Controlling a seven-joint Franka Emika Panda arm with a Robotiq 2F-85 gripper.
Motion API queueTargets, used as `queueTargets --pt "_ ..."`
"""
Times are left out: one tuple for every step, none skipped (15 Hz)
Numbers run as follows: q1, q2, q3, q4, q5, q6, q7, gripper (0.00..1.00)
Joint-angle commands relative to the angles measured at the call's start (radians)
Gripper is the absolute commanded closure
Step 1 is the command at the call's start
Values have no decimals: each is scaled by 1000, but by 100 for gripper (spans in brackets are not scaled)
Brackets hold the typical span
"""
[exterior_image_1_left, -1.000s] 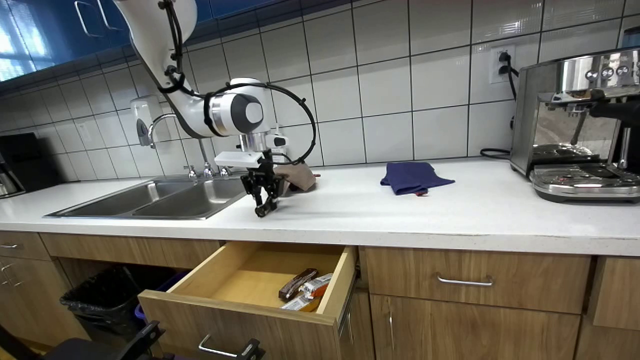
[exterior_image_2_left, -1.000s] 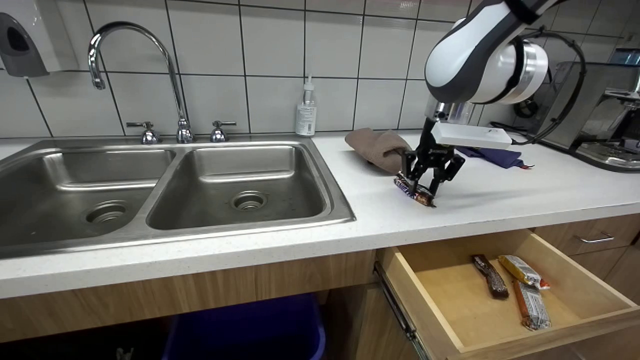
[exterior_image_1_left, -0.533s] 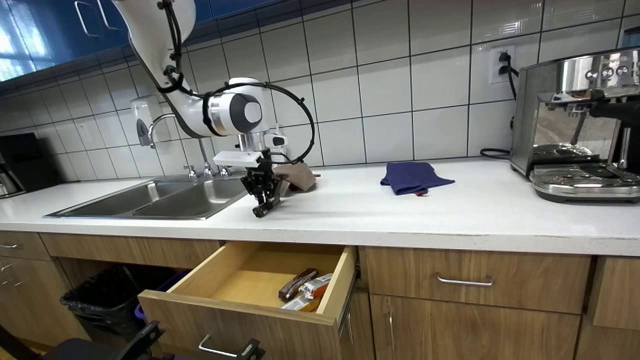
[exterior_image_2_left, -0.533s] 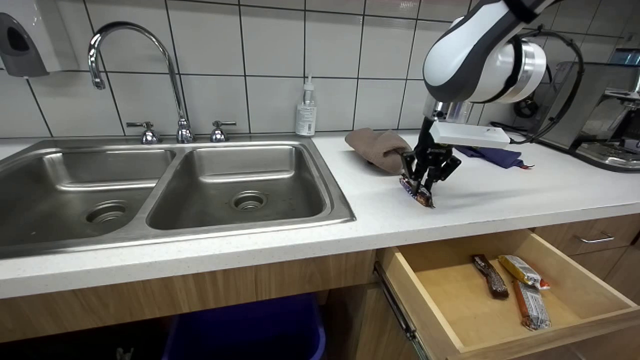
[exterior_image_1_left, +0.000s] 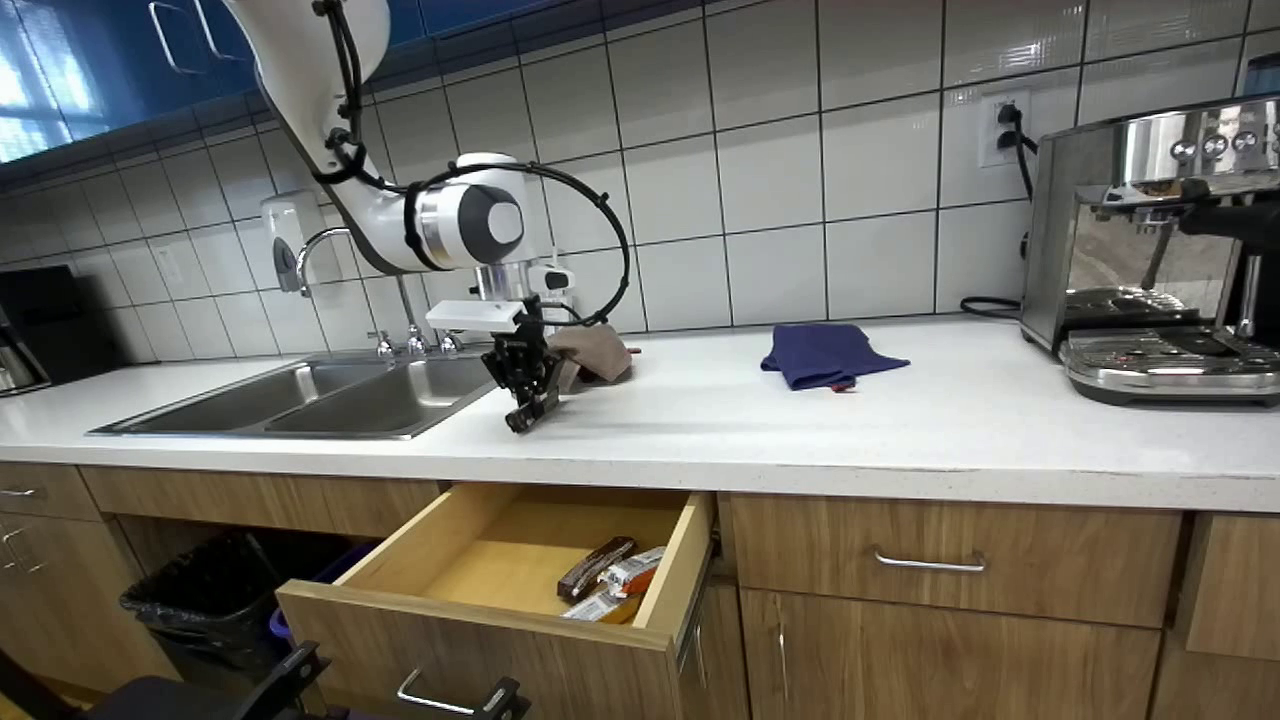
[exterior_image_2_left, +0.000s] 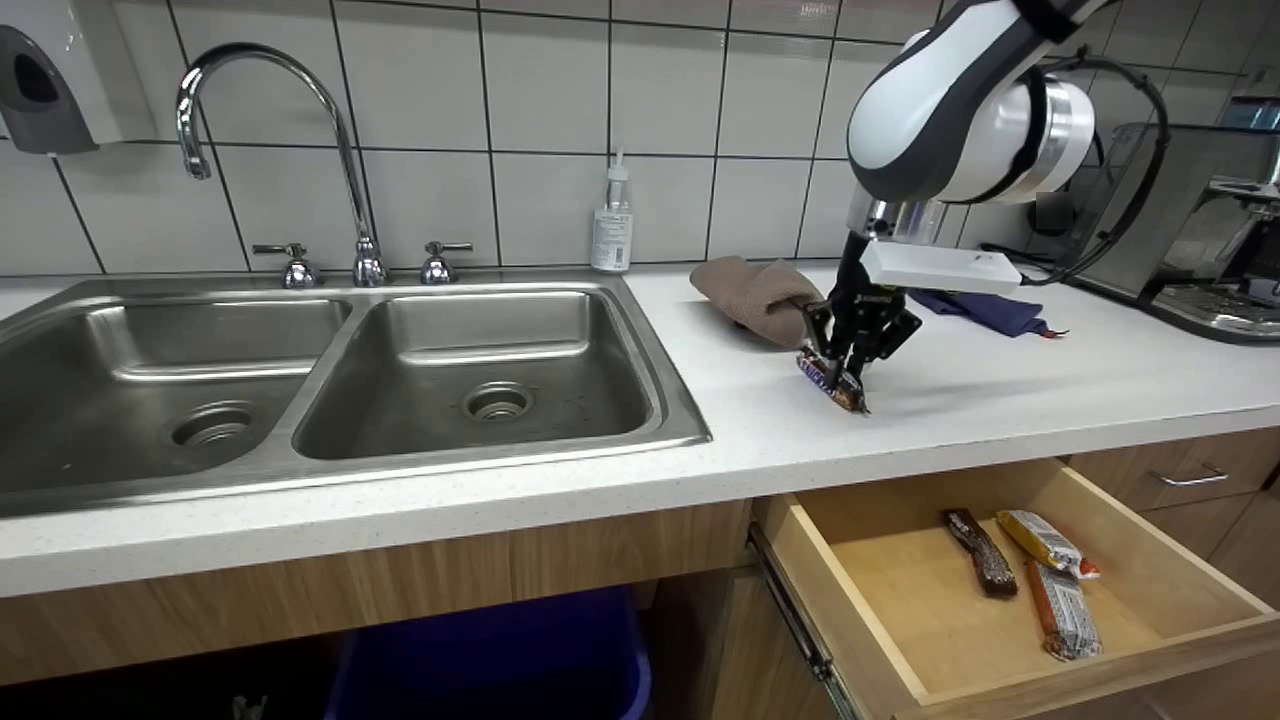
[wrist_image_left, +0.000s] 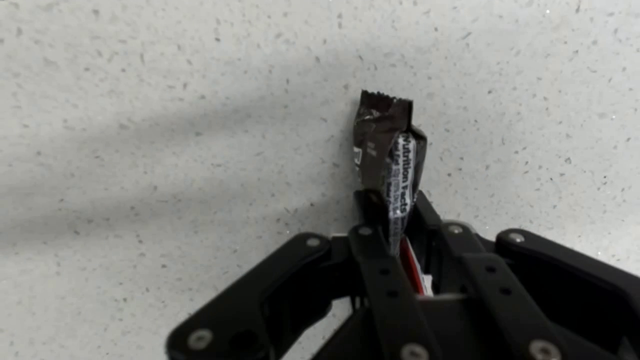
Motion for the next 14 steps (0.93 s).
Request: queueTargets --pt "-2 -68 6 -63 -7 11 -23 95" --pt "-1 -79 6 -74 -8 14 -24 95" --pt "0 -93 6 -91 -8 19 -24 95" --pt "1 -106 6 -107 -9 23 -24 95" --pt "2 -122 6 -128 -9 29 -22 95" --pt "3 -138 6 -147 -10 35 -21 95" --pt "4 -155 6 -171 -10 42 -19 96" --pt "5 -170 6 -192 -11 48 -18 96" --pt "7 -188 6 -217 -11 57 -16 95" --pt "8 -202 7 -239 -11 65 -15 95" --pt "10 -220 7 -266 -11 74 -13 95" --pt "10 -237 8 -291 -9 83 -12 95" --pt "11 -253 9 -315 -8 91 -11 95" --pt "11 -270 10 -339 -5 99 -11 95"
